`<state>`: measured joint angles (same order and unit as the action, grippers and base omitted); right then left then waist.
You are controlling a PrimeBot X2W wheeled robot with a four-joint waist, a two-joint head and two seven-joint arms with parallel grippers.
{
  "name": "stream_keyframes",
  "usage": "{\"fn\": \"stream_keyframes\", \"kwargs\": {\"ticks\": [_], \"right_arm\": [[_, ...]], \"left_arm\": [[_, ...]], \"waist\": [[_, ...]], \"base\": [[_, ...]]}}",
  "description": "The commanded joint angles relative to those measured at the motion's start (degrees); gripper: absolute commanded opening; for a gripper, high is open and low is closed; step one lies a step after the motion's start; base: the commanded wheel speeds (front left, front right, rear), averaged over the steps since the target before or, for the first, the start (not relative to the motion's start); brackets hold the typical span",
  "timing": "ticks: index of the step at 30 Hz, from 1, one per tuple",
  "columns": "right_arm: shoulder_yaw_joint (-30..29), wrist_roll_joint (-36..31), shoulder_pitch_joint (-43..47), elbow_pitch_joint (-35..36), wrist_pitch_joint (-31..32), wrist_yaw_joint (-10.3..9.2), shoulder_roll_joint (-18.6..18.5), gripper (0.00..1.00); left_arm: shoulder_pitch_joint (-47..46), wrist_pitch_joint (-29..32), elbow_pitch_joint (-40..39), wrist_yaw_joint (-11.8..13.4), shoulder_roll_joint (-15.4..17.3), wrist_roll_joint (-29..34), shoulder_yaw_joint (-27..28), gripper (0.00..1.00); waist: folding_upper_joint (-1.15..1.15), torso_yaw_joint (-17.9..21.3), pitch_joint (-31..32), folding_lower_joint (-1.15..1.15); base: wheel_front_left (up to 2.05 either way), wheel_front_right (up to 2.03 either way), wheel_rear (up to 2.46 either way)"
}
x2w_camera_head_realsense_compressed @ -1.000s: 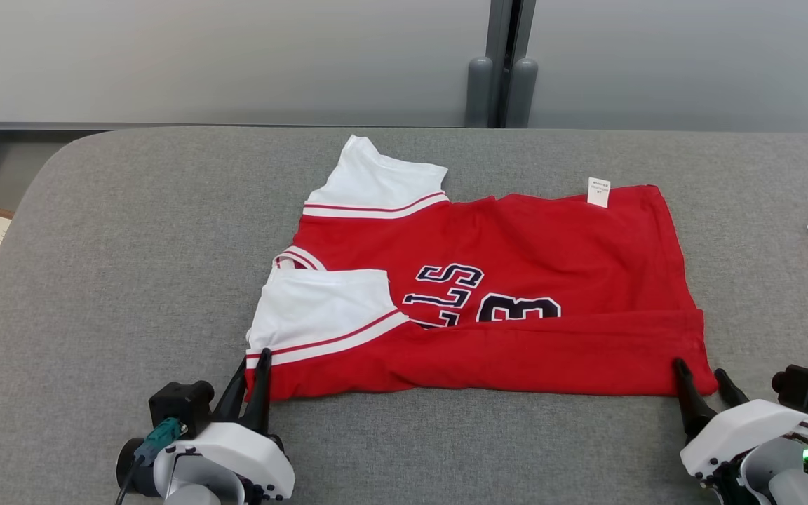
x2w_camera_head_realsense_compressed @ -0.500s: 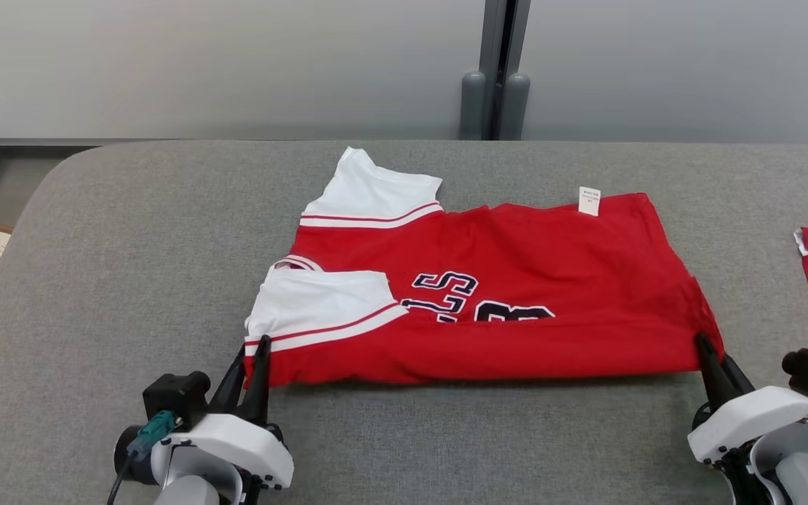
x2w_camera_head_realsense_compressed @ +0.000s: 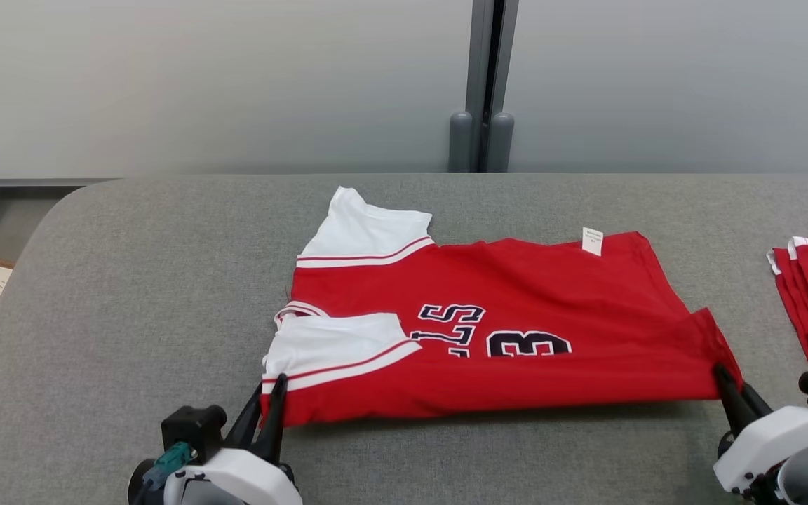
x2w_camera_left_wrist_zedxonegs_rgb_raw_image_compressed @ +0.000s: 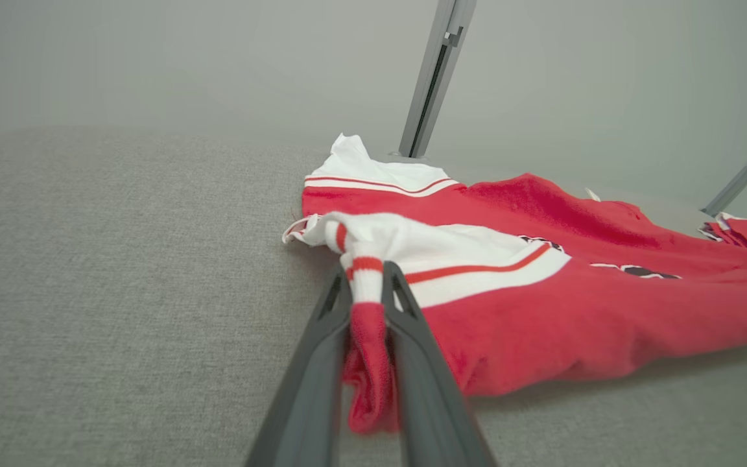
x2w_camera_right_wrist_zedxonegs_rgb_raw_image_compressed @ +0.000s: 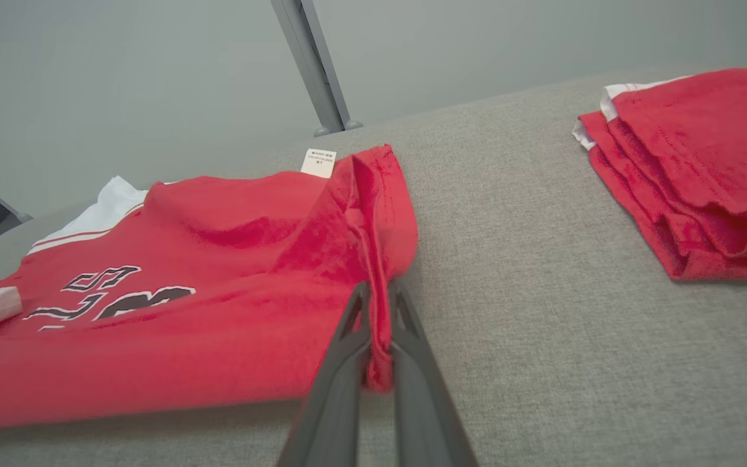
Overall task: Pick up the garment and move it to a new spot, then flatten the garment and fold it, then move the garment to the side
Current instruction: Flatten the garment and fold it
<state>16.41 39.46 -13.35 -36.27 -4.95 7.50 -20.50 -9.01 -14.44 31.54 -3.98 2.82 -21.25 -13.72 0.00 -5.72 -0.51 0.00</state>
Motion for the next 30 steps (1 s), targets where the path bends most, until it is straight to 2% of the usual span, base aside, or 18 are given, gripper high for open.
{"fn": "stream_keyframes", "kwargs": {"ticks": [1, 9, 14, 18, 19, 20, 21, 22, 27, 30], "right_arm": [[-0.8, 0.3, 1.7, 0.5, 1.8, -0.01, -0.2, 0.0], [-4.0, 2.1, 8.2, 5.8, 12.2, -0.01, -0.8, 0.0], [-6.7, 1.5, 11.4, 9.8, 15.9, -0.01, -1.0, 0.0], [-9.2, 0.3, 13.9, 12.8, 19.3, -0.01, 0.1, 0.0], [-10.0, -0.2, 14.2, 13.4, 19.6, -0.01, 0.3, 0.3], [-10.9, -0.2, 14.3, 13.9, 20.0, -0.01, 1.1, 1.0], [-12.0, -0.5, 14.3, 14.5, 19.7, -0.01, 1.8, 1.0], [-12.8, -1.1, 14.4, 14.8, 19.7, -0.01, 2.2, 1.0], [-15.1, -5.1, 14.5, 17.2, 17.9, 0.0, 3.4, 1.0], [-15.4, -6.7, 13.5, 19.8, 14.9, 0.0, 3.7, 1.0]], "left_arm": [[0.9, 0.7, 0.4, -0.3, 1.0, 0.0, -0.1, 0.0], [5.7, 5.6, -2.7, -1.1, 3.8, 0.5, -2.5, 0.0], [8.1, 8.5, -5.8, -1.2, 4.4, -0.1, -3.4, 0.0], [9.8, 11.1, -7.5, -0.9, 4.8, -0.5, -4.1, 0.0], [10.1, 11.5, -7.7, -0.7, 4.8, -0.6, -4.3, 0.09], [10.4, 11.9, -7.8, -0.6, 4.8, -0.8, -4.4, 0.42], [10.6, 12.1, -8.0, -0.6, 4.7, -1.0, -4.4, 0.82], [10.7, 12.3, -8.1, -0.4, 4.7, -1.1, -4.4, 1.0], [10.2, 11.7, -9.3, 0.5, 4.8, -1.5, -3.7, 1.0], [8.2, 7.4, -11.1, 1.7, 4.8, -1.4, -1.7, 1.0]], "waist": [[0.0, 0.0, 0.6, 0.0], [0.0, 0.3, 1.9, 0.0], [0.0, 0.2, 2.1, 0.0], [0.0, 0.3, 2.0, 0.0], [0.0, 0.4, 1.9, 0.0], [0.0, 0.4, 1.9, 0.0], [0.0, 0.5, 1.8, 0.0], [0.0, 0.6, 1.8, 0.0], [0.0, 0.6, 1.3, 0.0], [0.0, 0.7, 0.7, 0.0]], "base": [[0.0, 0.0, 0.0], [0.0, 0.0, 0.0], [0.0, 0.0, 0.0], [0.0, 0.0, 0.0], [0.0, 0.0, 0.0], [0.0, 0.0, 0.0], [0.0, 0.0, 0.0], [0.0, 0.0, 0.0], [0.0, 0.0, 0.0], [0.0, 0.0, 0.0]]}}
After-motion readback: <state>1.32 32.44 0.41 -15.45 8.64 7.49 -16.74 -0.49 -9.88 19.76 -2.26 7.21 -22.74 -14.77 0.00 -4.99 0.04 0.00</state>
